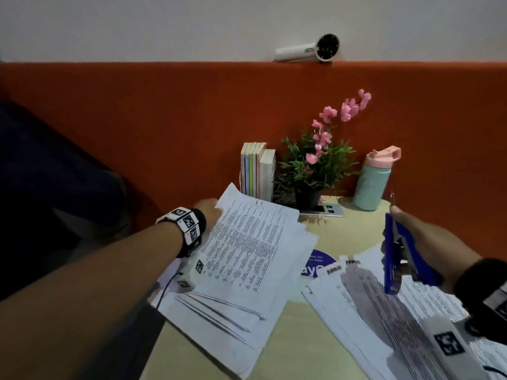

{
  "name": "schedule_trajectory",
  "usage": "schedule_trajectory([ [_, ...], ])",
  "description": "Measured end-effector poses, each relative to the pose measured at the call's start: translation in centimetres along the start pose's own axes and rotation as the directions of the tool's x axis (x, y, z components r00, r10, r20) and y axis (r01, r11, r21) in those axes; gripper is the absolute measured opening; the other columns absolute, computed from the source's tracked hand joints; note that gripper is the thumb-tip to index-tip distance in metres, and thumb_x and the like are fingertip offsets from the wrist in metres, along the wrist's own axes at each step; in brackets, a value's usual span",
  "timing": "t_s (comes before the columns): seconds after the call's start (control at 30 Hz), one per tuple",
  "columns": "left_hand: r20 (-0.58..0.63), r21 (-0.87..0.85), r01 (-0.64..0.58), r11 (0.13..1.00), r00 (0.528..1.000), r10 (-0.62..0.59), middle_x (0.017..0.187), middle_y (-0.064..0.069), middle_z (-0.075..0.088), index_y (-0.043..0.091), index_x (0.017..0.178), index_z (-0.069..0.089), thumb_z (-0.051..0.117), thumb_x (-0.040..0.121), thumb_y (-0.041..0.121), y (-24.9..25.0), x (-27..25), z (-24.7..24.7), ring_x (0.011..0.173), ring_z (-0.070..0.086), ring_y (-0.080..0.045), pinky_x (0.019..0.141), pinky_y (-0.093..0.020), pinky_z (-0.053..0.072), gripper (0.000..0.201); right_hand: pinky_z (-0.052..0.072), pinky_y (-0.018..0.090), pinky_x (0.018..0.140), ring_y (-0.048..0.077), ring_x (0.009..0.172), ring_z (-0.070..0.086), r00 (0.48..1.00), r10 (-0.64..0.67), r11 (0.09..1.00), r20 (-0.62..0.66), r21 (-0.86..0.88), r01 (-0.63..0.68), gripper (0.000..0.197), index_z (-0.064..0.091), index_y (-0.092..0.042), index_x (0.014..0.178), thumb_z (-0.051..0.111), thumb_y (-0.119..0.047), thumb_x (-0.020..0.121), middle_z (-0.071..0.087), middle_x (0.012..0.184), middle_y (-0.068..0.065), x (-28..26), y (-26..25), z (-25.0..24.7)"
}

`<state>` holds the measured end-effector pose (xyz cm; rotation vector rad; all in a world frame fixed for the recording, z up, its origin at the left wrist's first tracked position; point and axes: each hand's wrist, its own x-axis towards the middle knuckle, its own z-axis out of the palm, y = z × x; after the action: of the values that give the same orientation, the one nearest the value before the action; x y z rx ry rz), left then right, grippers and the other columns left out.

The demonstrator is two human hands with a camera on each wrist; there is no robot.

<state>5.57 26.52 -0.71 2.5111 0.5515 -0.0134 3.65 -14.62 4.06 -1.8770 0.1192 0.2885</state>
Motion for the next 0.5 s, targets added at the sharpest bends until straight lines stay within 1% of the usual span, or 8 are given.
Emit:
schedule_trajectory([
  [0.07, 0.014, 0.028, -0.007, 1.000, 1.000, 0.006, 0.125, -0.011, 0.064, 0.011, 0.132, 0.059, 0.044, 0.104, 0.022, -0.1, 0.4, 0.6, 0.111, 0.061, -0.028, 0.088, -0.032, 0.048, 0.033, 0.053, 0.036, 0.054, 0.034, 0.069, 0.064, 1.000, 0.026, 0.999, 0.018, -0.023, -0.025, 0.067, 0.059, 0.000, 0.109, 0.049, -0.064, 0.090, 0.069, 0.085, 0.021, 0.1, 0.4, 0.2],
  [0.13, 0.017, 0.077, -0.028, 0.997, 1.000, 0.026, 0.126, -0.012, 0.064, 0.012, 0.134, 0.058, 0.043, 0.104, 0.021, 0.0, 0.5, 1.0, 0.112, 0.061, -0.029, 0.084, -0.029, 0.046, 0.035, 0.050, 0.031, 0.048, 0.034, 0.068, 0.064, 0.999, 0.031, 0.999, 0.020, -0.036, -0.030, 0.068, 0.059, 0.000, 0.112, 0.048, -0.063, 0.091, 0.069, 0.085, 0.021, 0.2, 0.6, 0.4],
  [0.2, 0.023, 0.152, -0.041, 0.988, 0.999, 0.038, 0.131, -0.012, 0.060, 0.012, 0.140, 0.052, 0.045, 0.104, 0.023, 0.3, 0.4, 1.2, 0.116, 0.059, -0.029, 0.086, -0.029, 0.046, 0.039, 0.049, 0.031, 0.048, 0.033, 0.069, 0.063, 0.999, 0.039, 0.999, 0.026, -0.036, -0.038, 0.070, 0.059, 0.000, 0.112, 0.047, -0.065, 0.090, 0.068, 0.088, 0.023, 0.5, 0.7, 0.5],
  [0.27, 0.048, 0.259, -0.010, 0.966, 0.999, -0.003, 0.144, -0.014, 0.047, 0.017, 0.151, 0.034, 0.052, 0.100, 0.035, 0.4, 0.4, 1.5, 0.125, 0.052, -0.033, 0.097, -0.037, 0.047, 0.057, 0.050, 0.034, 0.052, 0.034, 0.071, 0.063, 0.999, 0.039, 0.998, 0.029, -0.045, -0.038, 0.074, 0.060, 0.000, 0.113, 0.048, -0.069, 0.088, 0.068, 0.095, 0.027, 0.7, 0.7, 0.9],
  [0.33, 0.067, 0.391, 0.045, 0.919, 0.995, -0.077, 0.149, -0.017, 0.032, 0.020, 0.154, 0.025, 0.058, 0.093, 0.051, 0.7, 0.2, 1.8, 0.131, 0.044, -0.037, 0.104, -0.042, 0.042, 0.076, 0.056, 0.047, 0.062, 0.038, 0.076, 0.065, 0.999, 0.041, 0.997, 0.030, -0.064, -0.039, 0.076, 0.061, -0.003, 0.111, 0.051, -0.074, 0.083, 0.069, 0.098, 0.026, 0.9, 0.8, 1.1],
  [0.37, 0.091, 0.424, 0.052, 0.904, 0.991, -0.099, 0.151, -0.018, 0.028, 0.020, 0.155, 0.023, 0.056, 0.092, 0.057, 0.9, 0.0, 1.9, 0.132, 0.043, -0.036, 0.105, -0.041, 0.040, 0.081, 0.057, 0.052, 0.069, 0.040, 0.079, 0.066, 0.999, 0.039, 0.996, 0.032, -0.082, -0.036, 0.075, 0.062, -0.005, 0.109, 0.052, -0.074, 0.082, 0.070, 0.096, 0.025, 0.9, 0.8, 1.2],
  [0.43, 0.138, 0.460, 0.042, 0.887, 0.983, -0.118, 0.153, -0.018, 0.027, 0.014, 0.154, 0.027, 0.049, 0.093, 0.063, 1.5, -0.6, 1.8, 0.132, 0.044, -0.032, 0.102, -0.034, 0.040, 0.081, 0.055, 0.047, 0.069, 0.041, 0.079, 0.066, 0.998, 0.046, 0.986, 0.032, -0.162, -0.040, 0.067, 0.061, -0.004, 0.104, 0.052, -0.069, 0.086, 0.071, 0.091, 0.023, 0.9, 0.7, 1.1],
  [0.5, 0.170, 0.497, 0.036, 0.867, 0.976, -0.138, 0.146, -0.017, 0.039, 0.009, 0.146, 0.041, 0.048, 0.091, 0.067, 2.0, -1.1, 1.5, 0.123, 0.051, -0.027, 0.094, -0.030, 0.044, 0.080, 0.047, 0.038, 0.064, 0.036, 0.068, 0.061, 0.997, 0.070, 0.966, 0.038, -0.254, -0.058, 0.056, 0.060, -0.003, 0.096, 0.053, -0.059, 0.091, 0.066, 0.080, 0.020, 0.8, 0.7, 1.0],
])
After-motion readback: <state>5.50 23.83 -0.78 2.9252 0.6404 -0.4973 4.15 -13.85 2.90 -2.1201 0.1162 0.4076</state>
